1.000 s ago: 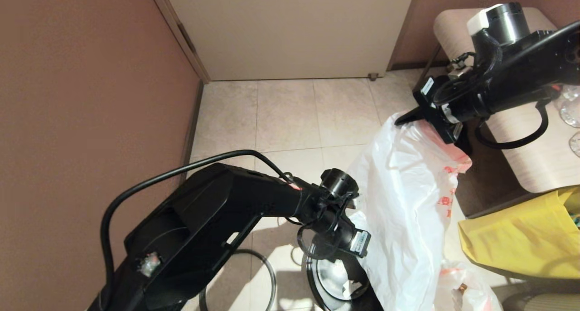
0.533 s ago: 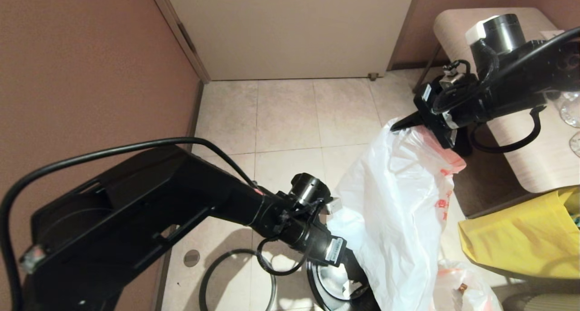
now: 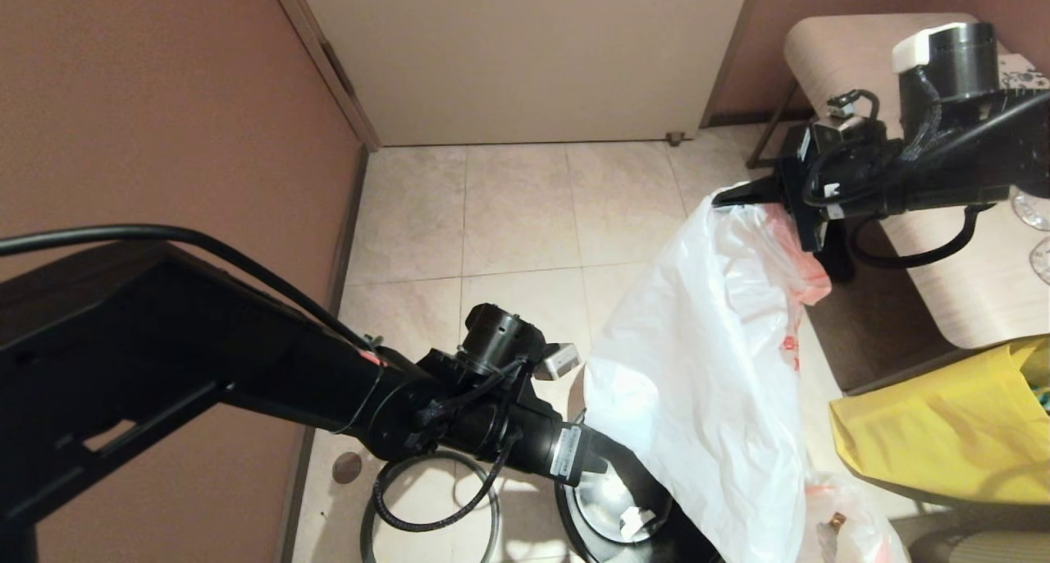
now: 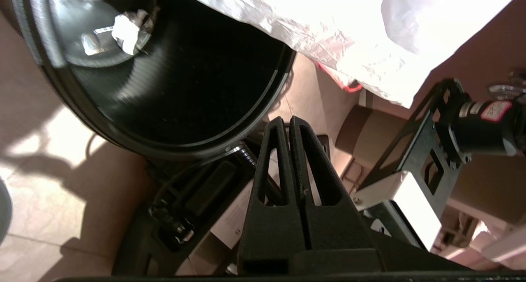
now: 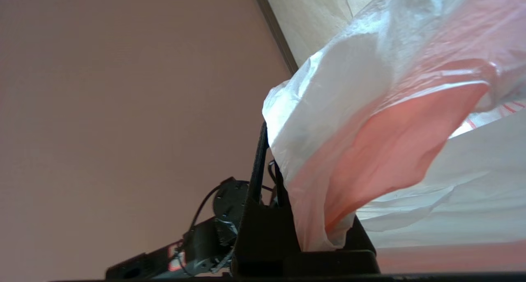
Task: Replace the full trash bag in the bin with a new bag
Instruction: Put the new garbage bag on the trash can
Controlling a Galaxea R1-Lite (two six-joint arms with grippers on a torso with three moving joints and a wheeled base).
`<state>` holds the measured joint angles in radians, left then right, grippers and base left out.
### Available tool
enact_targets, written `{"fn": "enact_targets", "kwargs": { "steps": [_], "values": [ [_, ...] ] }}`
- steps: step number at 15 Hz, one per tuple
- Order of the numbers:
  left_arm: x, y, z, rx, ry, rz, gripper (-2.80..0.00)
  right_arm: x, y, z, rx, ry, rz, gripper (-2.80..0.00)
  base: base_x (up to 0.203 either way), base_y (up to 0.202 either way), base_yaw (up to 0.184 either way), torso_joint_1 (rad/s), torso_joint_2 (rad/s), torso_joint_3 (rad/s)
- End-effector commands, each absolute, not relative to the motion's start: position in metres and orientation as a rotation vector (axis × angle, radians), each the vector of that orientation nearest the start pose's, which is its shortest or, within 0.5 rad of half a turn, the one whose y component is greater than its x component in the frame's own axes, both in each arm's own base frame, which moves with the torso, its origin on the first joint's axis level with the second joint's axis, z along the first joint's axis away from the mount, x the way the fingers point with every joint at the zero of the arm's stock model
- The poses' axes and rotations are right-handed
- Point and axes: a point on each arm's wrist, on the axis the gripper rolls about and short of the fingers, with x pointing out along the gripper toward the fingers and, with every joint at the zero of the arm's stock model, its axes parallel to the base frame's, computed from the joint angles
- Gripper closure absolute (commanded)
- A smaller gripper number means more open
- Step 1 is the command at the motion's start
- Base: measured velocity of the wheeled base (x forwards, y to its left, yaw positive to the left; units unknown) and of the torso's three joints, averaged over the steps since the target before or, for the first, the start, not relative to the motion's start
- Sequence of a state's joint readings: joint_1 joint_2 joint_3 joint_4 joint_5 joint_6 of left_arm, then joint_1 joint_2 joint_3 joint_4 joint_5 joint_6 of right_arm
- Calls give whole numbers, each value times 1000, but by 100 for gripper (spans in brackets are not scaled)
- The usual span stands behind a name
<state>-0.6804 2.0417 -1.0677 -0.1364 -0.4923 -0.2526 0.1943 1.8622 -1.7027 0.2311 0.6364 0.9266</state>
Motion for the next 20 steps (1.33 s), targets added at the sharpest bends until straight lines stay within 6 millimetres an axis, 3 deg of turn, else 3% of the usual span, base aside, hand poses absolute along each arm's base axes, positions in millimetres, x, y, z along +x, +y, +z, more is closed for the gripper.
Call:
{"fn": "enact_targets", "kwargs": {
  "steps": [1,4,8,14,20],
  "values": [
    [276,-235,92,-133,1001,-982,0,350,84,284,936,663,637,0,0,0,0,0,0,0],
    [280,-236,87,-134,997,-980,0,346,86,275,903,507,725,0,0,0,0,0,0,0],
    [287,-238,75,-127,1011,-960,0,336,89,274,864,480,752,0,0,0,0,0,0,0],
    [325,-231,51,-92,789,-697,0,333,111,262,845,522,791,0,0,0,0,0,0,0],
    [337,-237,50,-109,719,-642,0,334,112,258,823,540,784,0,0,0,0,0,0,0]
  ]
}}
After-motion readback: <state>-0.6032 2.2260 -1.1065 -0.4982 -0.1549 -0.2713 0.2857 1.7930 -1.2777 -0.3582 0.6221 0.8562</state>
